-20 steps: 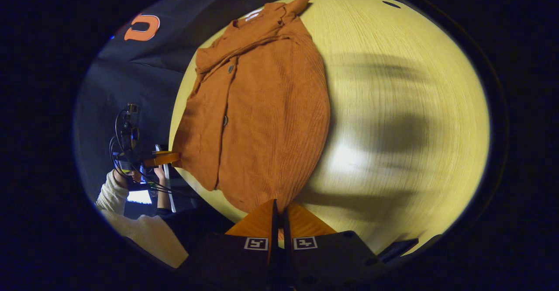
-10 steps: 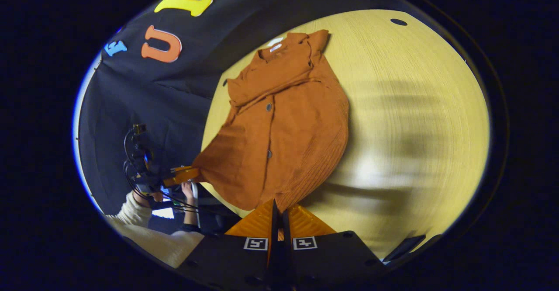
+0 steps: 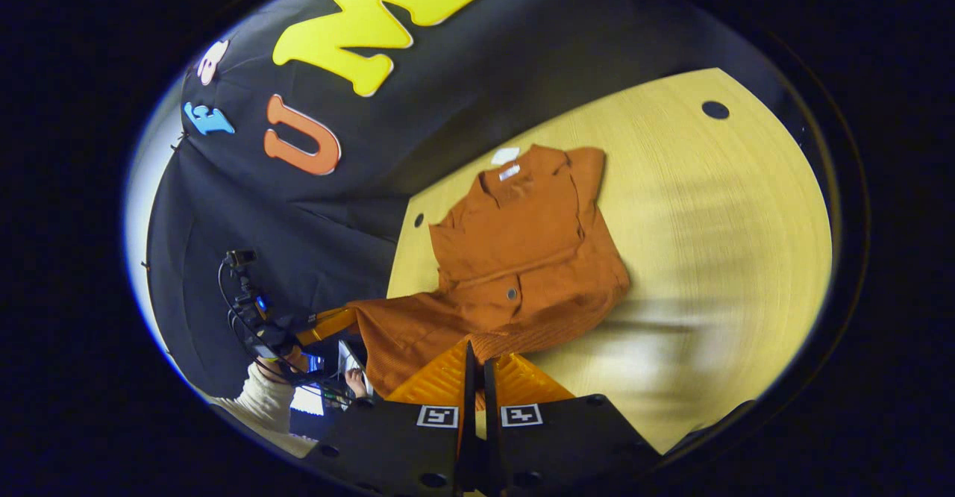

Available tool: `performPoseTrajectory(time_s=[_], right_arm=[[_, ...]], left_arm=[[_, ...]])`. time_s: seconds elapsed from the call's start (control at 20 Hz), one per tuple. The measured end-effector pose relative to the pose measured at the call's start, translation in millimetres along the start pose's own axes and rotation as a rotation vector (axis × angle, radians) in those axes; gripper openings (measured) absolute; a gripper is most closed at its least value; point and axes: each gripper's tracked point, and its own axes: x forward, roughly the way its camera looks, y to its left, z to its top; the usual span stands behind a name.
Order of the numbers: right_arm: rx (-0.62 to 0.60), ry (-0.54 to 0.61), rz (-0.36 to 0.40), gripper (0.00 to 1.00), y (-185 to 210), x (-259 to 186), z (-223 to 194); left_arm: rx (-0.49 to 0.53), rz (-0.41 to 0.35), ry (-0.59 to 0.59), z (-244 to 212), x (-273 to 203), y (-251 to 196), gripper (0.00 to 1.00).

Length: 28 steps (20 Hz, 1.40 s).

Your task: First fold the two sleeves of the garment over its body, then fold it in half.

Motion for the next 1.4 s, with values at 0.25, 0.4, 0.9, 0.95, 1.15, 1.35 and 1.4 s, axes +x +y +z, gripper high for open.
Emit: performPoseTrajectory(time_s=[0.25,0.4,0.9,0.95,1.15,1.35,1.4], right_arm=[[-0.033,-0.076,0.002,0.06,31.9,26.3,64.6],[0.003,-0.118,-0.003,0.06,35.4,53.6,100.7],[0.442,-0.330,-0.009,0.06,-68.2,168.6,207.5],[0.492,-0.347,-0.025,0.06,-86.1,179.4,208.3],[0.693,-0.395,-0.029,0.06,-125.2,194.1,184.1],[0.783,-0.462,-0.005,0.06,-132.5,191.3,193.7],[0.800,-0.472,0.008,0.06,-131.7,192.9,194.7]], left_arm=[[-0.085,-0.049,-0.128,76.0,33.1,35.1,0.03],[-0.229,-0.086,-0.169,91.8,66.5,57.7,0.03],[-0.842,-0.179,-0.260,82.3,214.4,123.4,0.03],[-0.885,-0.189,-0.264,81.6,234.6,131.5,0.03],[-1.089,-0.189,-0.259,60.2,285.1,130.1,0.03],[-1.319,-0.191,-0.340,67.1,290.2,128.4,0.03],[-1.349,-0.194,-0.351,68.0,289.3,126.9,0.03]])
